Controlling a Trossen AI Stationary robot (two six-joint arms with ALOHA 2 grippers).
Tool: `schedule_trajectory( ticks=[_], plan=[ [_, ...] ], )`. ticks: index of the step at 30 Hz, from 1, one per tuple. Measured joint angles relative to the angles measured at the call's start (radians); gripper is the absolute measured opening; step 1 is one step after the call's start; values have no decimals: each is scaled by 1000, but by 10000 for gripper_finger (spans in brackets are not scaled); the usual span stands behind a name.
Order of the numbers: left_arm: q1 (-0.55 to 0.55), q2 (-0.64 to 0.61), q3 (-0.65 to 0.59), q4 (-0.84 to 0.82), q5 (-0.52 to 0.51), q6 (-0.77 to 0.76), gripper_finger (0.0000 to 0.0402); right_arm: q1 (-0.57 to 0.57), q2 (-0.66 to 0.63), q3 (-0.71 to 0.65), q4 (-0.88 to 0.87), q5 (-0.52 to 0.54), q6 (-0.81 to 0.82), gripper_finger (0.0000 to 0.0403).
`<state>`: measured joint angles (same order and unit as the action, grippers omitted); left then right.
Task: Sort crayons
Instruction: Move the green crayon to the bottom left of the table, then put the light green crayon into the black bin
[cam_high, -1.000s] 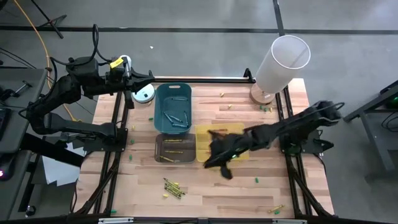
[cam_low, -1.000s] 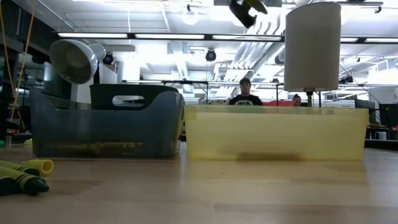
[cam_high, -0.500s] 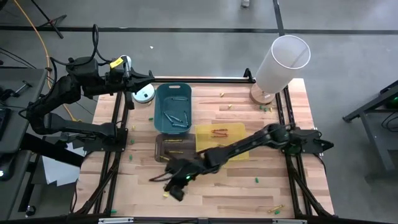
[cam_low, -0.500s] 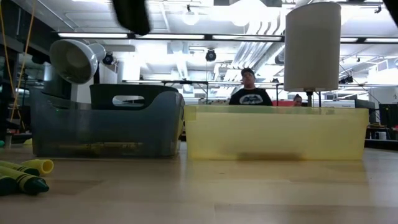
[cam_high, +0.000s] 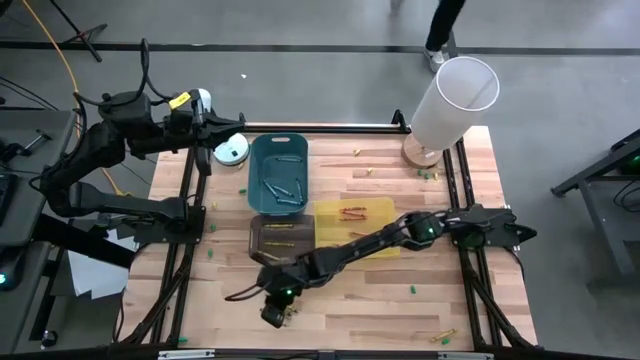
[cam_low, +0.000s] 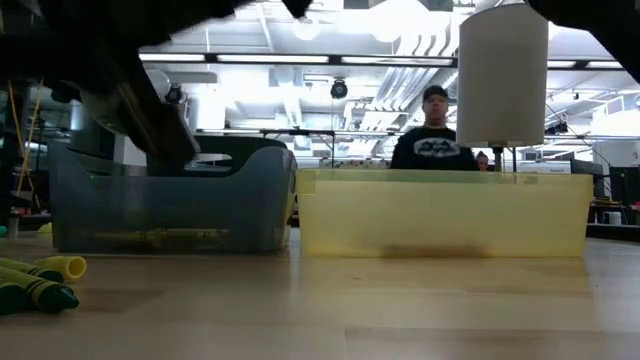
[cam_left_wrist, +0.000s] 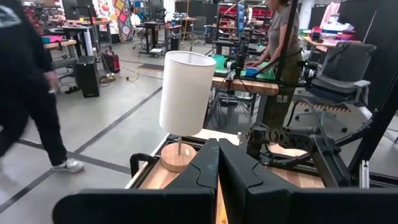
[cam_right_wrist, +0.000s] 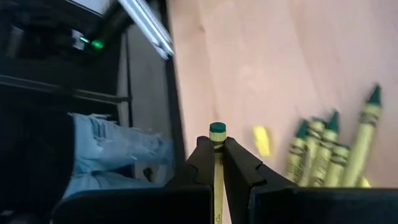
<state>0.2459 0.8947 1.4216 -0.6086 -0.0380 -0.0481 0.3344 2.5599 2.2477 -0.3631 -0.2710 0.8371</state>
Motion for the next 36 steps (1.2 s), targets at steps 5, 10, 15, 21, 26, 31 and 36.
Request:
schedule_trajectory(
  ticks=[5, 10, 15, 21, 26, 31, 36],
  plan=[
    [0, -4, 0, 0, 0, 0, 0, -1, 4, -5, -1, -1, -15, 0],
    [0, -3, 0, 1, 0, -1, 0, -3, 17, -5, -8, 12, -50, 0],
    [0, -3, 0, 1, 0, -3, 0, -8, 30, -5, -32, 37, -63, 0],
    [0, -3, 0, 1, 0, -2, 0, -18, 38, -5, -40, 35, -81, 2],
    [0, -3, 0, 2, 0, -2, 0, -21, 47, -6, -40, 31, -68, 21],
    [0, -3, 0, 2, 0, -1, 0, -20, 47, -6, -30, 30, -52, 51],
    [0, -3, 0, 2, 0, 0, 0, -21, 46, -6, -33, 40, -53, 82]
  ],
)
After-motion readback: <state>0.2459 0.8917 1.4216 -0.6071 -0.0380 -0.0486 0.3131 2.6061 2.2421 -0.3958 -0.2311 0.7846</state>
